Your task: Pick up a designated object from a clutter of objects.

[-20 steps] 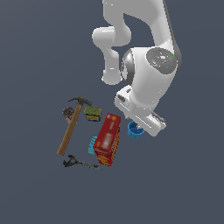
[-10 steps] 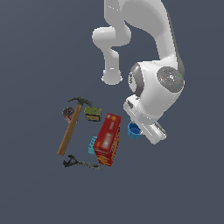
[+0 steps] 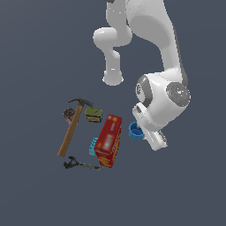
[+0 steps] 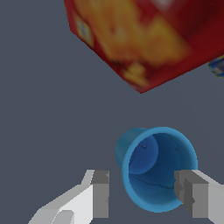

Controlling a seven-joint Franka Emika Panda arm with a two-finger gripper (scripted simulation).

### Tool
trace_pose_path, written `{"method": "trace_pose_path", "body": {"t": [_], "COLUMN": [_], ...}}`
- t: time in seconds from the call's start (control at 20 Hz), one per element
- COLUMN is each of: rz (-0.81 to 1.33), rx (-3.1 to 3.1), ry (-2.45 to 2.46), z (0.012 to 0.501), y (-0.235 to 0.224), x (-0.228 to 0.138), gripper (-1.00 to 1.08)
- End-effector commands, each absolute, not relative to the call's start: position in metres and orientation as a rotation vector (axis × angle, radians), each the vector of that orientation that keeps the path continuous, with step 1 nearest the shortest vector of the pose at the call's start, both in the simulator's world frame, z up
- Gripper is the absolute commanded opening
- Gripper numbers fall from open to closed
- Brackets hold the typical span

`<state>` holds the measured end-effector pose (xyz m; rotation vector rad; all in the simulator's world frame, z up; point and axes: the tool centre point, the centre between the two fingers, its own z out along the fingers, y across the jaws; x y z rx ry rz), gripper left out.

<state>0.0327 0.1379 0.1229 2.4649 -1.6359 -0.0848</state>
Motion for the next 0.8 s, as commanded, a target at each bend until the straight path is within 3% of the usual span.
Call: {"method": "trace_pose_path", "body": {"t": [0.0, 0.75], "rz": [-0.08, -0.069], "rx": [2.425, 2.337], "ry": [-1.68, -1.767], "z": [0.115, 0.097], "y": [0.142, 0.153], "x": [0.032, 0.029], "gripper": [0.28, 0.28]}}
